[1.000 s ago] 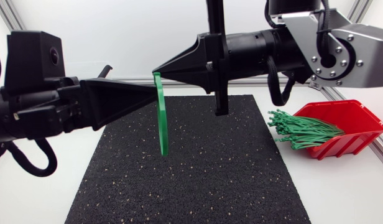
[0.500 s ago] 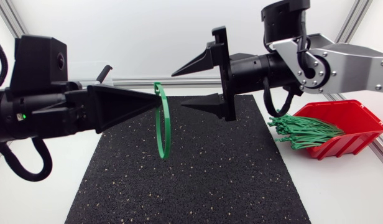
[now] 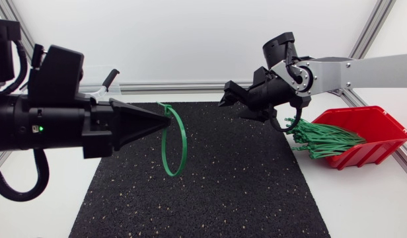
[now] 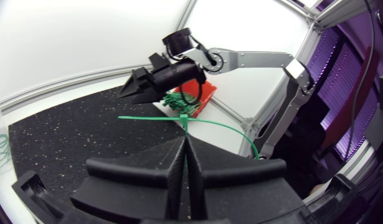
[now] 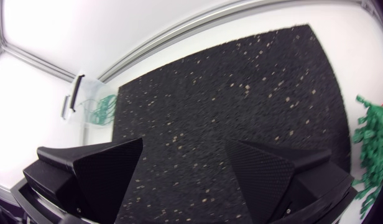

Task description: Take a green cable tie from the red box, thread the tail through the head to close it, then place it in the transparent bin on the left.

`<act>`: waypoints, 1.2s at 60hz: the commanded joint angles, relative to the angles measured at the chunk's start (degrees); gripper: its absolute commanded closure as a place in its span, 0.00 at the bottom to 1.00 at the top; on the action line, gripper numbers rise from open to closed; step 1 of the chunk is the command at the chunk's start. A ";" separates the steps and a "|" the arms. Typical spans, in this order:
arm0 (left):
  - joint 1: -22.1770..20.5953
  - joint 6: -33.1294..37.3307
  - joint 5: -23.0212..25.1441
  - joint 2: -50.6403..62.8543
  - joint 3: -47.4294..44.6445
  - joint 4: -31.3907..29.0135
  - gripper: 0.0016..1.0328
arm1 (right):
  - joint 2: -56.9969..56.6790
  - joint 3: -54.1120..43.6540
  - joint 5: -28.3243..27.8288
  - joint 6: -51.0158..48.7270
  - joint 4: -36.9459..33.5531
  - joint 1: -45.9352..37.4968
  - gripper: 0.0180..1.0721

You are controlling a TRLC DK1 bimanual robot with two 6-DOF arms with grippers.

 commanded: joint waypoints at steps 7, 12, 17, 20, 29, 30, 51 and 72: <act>3.36 9.61 -9.73 1.23 4.96 -7.34 0.97 | -6.43 1.43 12.62 -15.33 -4.33 -0.51 0.04; 7.14 11.98 -11.84 1.41 6.28 -9.45 0.97 | -9.51 1.08 16.58 -18.67 -5.83 -0.77 0.04; 12.33 14.53 -14.30 1.23 7.42 -9.80 0.97 | -12.85 0.02 20.44 -22.01 -6.27 -0.86 0.04; 15.93 15.85 -14.74 1.32 8.48 -9.89 0.97 | -15.31 -0.94 22.64 -23.85 -6.27 -1.03 0.04; 26.13 18.75 -15.71 4.05 12.26 -7.96 0.97 | -20.67 -3.32 26.59 -27.46 -6.09 -1.74 0.04; 27.27 18.75 -15.71 4.31 12.61 -7.26 0.97 | -21.02 -3.40 26.77 -27.63 -6.09 -1.91 0.04; 44.14 17.34 -15.71 21.54 34.40 -4.88 0.97 | -32.45 -9.47 31.87 -31.94 -5.21 -1.39 0.04; 44.67 17.60 -21.25 51.95 67.63 -29.05 0.97 | -38.78 -12.19 32.13 -33.17 -8.64 -1.12 0.04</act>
